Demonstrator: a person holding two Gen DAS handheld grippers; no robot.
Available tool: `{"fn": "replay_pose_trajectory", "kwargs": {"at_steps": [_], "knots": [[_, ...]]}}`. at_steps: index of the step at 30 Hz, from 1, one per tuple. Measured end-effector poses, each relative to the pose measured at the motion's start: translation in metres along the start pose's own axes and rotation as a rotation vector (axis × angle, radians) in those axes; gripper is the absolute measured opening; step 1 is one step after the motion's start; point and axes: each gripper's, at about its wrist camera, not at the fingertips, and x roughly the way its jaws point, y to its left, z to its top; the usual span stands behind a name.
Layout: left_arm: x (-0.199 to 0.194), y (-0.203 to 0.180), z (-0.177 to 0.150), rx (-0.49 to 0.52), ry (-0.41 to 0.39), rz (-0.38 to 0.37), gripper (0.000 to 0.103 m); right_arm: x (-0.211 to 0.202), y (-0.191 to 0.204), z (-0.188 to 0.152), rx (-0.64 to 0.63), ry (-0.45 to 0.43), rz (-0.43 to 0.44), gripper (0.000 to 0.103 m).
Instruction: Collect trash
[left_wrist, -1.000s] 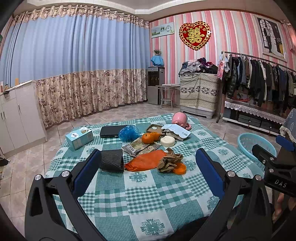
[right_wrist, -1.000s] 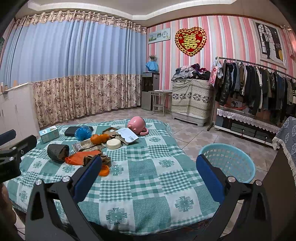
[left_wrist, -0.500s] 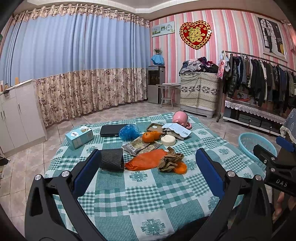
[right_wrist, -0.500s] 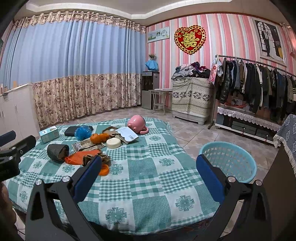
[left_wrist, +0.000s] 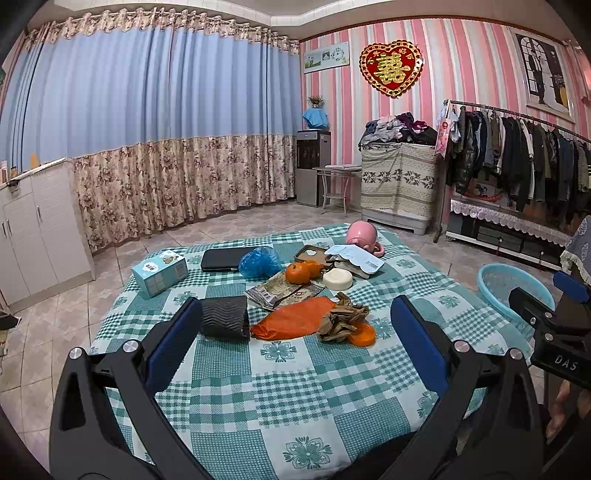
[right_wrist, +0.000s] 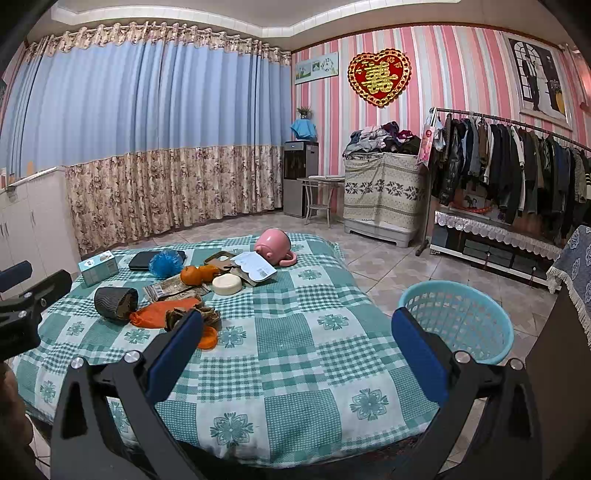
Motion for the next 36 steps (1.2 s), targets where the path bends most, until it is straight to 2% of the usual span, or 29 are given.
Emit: {"fn": "replay_pose_trajectory", "kwargs": {"at_steps": [15, 28, 32, 36], "knots": [[0.001, 0.007, -0.004, 0.003, -0.009, 0.008, 0.098, 0.002, -0.001, -0.003, 0.002, -0.003, -0.005, 0.099], [0.012, 0.023, -0.002, -0.007, -0.011, 0.049, 0.098, 0.006, -0.008, -0.008, 0.013, -0.003, -0.018, 0.099], [0.020, 0.028, -0.004, -0.025, 0.011, 0.022, 0.098, 0.011, -0.009, -0.009, 0.005, -0.001, -0.022, 0.099], [0.028, 0.039, -0.010, -0.035, 0.025, 0.033, 0.098, 0.015, -0.011, -0.009, -0.003, -0.012, -0.044, 0.099]]}}
